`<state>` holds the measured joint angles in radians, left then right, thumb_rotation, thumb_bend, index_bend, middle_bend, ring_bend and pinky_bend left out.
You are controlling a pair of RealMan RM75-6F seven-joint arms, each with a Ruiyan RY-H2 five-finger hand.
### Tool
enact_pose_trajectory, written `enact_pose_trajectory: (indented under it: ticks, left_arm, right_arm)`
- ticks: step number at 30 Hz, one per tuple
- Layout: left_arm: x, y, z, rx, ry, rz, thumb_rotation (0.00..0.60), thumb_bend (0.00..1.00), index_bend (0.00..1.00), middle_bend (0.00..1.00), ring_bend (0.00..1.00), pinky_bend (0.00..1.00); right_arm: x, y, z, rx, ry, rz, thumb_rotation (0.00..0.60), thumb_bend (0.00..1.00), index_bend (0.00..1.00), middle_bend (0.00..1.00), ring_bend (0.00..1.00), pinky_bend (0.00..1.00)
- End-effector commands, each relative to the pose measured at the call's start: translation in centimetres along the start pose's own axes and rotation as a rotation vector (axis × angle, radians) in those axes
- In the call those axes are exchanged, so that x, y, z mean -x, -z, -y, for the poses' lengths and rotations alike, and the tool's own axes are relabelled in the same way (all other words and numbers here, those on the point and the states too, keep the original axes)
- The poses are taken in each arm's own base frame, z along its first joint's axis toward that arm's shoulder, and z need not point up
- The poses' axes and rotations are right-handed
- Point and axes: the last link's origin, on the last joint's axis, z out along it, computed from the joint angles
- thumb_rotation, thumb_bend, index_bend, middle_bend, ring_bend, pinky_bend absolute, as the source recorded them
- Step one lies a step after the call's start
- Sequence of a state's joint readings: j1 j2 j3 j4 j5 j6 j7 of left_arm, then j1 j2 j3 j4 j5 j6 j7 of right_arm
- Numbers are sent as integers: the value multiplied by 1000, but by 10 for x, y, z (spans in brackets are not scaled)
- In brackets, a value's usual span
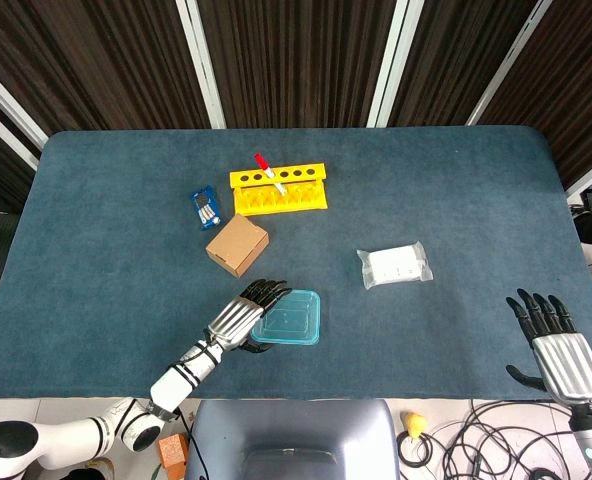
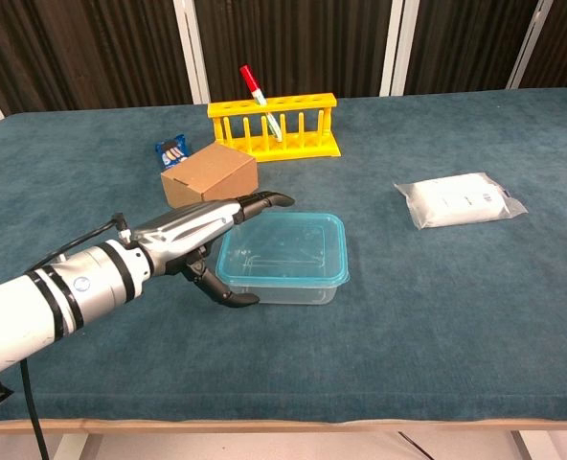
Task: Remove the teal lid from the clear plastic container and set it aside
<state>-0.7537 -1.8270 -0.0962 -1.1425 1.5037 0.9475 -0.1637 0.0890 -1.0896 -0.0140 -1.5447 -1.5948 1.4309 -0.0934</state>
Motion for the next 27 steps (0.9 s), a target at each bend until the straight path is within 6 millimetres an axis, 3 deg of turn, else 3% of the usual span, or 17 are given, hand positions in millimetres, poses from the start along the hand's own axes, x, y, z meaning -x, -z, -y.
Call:
enact_pose_trajectory:
  ticks: [1, 5, 10, 14, 19, 24, 27]
  left_arm:
    - [2, 0, 0, -3, -2, 8, 600, 217, 0, 0, 0, 32]
    - [5, -1, 1, -13, -2, 37, 600, 232, 49, 10, 0, 79]
    - [7, -2, 1, -15, 4, 21, 600, 243, 211, 114, 23, 138]
    - [7, -2, -1, 3, 4, -1, 600, 273, 316, 255, 131, 204]
    - [11, 0, -3, 12, -21, -21, 600, 302, 455, 439, 308, 326]
    - [15, 2, -2, 6, -16, -11, 600, 303, 460, 460, 329, 355]
    - [16, 5, -3, 11, -21, -8, 600, 302, 456, 461, 326, 357]
  right_arm:
    - [0, 0, -1, 3, -2, -1, 600, 43, 0, 0, 0, 0]
    - [0, 0, 0, -2, 0, 1, 600, 43, 0, 0, 0, 0]
    - [1, -1, 3, -11, 2, 4, 600, 43, 0, 0, 0, 0]
    - [2, -7, 15, -58, 7, 0, 600, 43, 0, 0, 0, 0]
    - [3, -19, 48, -170, 32, -13, 600, 43, 0, 0, 0, 0]
    - [8, -44, 95, -308, 56, -39, 600, 45, 6, 0, 0, 0]
    - [16, -64, 123, -382, 77, -63, 600, 81, 95, 0, 0, 0]
